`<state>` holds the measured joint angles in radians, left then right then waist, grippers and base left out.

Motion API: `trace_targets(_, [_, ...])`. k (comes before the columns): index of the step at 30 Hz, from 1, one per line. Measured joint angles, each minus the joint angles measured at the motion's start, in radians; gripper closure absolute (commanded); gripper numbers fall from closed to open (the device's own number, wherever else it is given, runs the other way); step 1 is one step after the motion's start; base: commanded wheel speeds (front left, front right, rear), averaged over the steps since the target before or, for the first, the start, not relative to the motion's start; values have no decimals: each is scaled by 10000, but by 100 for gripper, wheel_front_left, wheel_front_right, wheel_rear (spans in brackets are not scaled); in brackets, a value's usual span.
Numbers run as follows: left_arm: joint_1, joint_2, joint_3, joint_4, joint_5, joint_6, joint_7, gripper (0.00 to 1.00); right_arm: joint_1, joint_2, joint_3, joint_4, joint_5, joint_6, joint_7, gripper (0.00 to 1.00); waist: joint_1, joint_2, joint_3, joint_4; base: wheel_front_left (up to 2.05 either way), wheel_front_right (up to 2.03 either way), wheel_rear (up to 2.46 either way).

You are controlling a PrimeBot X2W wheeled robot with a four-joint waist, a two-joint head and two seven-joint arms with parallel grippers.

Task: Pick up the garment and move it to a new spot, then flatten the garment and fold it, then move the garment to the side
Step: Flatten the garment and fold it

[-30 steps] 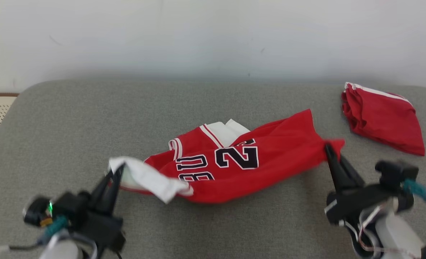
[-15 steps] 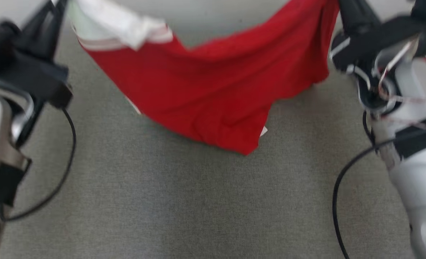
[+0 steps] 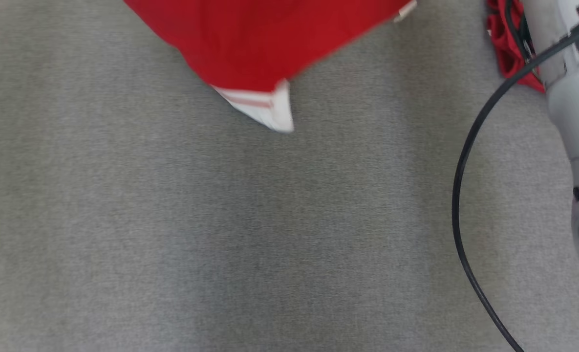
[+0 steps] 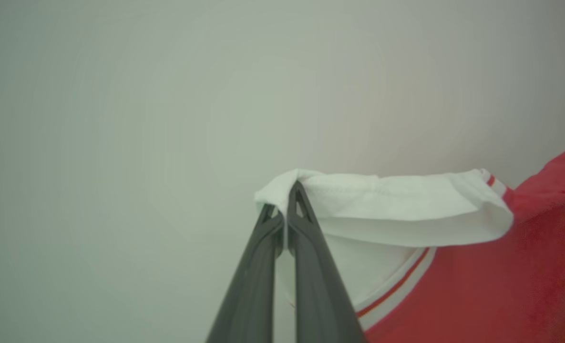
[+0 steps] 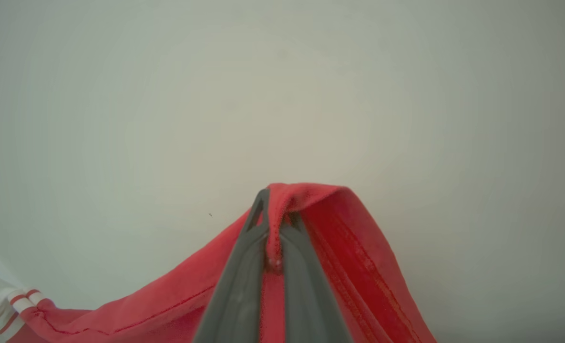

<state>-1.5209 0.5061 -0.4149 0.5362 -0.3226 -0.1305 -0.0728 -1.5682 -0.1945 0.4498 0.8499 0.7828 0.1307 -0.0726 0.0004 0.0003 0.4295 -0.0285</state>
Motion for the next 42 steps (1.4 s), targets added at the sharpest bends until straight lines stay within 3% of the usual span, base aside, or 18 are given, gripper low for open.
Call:
trace_targets(13, [-2708,73,-614,1087,17,40,232,100,-2414,301,276,2105,-2,0,-1141,100,-5,-2,100,-520,0,0,0])
trace_targets(24, [-2964,-71,-633,1776,-142,104,-752,100,-2672,244,997,2134,453,0,-1290,100,-4,-2,882,-390,0,0,0])
trace_targets(33, [-1207,-54,-554,1465,-671,90,-1659,100,-1053,-140,1971,1158,1515,0,-767,100,-5,-3,760,-242,0,0,0])
trace_targets(37, [552,13,-360,451,-1089,201,-1820,100,337,-539,2581,213,2088,0,-748,100,-4,-2,398,-219,0,0,0])
trace_targets(42, [2672,88,-88,-1116,-1427,642,-1850,100,1879,-1062,3147,-771,2500,0,-972,100,-6,-3,-77,-200,0,0,0])
